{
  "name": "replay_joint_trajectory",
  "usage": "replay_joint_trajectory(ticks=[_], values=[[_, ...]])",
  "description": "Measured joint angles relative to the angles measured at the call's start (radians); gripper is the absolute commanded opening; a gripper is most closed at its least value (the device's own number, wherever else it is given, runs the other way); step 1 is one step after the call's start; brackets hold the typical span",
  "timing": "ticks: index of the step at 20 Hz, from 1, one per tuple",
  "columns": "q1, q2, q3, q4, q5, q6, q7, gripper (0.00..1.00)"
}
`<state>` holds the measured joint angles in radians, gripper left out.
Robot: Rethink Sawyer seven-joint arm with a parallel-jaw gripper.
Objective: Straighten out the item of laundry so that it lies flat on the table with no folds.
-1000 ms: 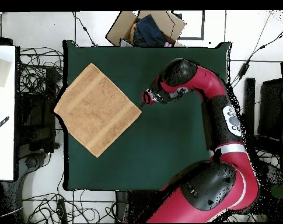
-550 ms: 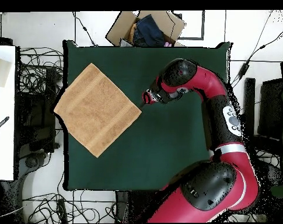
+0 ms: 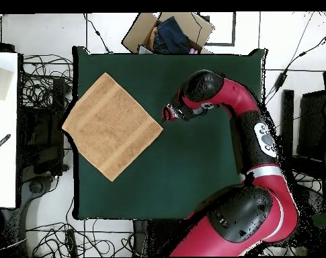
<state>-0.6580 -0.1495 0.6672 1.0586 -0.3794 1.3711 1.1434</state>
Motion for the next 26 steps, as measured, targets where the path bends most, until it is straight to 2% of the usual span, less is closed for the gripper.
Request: replay_joint_trajectory(ticks=[11,26], values=[[0.0,-0.001,-0.001,0.059,-0.006,-0.055,0.0,1.0],[0.0,0.001,-0.001,0.097,-0.008,-0.055,0.0,1.0]])
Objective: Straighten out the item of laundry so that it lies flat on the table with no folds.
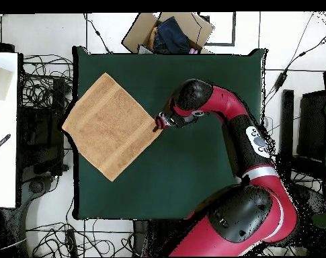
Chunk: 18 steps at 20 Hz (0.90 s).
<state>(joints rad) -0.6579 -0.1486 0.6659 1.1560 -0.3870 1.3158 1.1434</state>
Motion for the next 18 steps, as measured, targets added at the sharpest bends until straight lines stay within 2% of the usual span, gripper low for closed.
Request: replay_joint_trajectory(ticks=[18], values=[[0.0,0.034,-0.002,-0.006,-0.008,-0.017,0.0,1.0]])
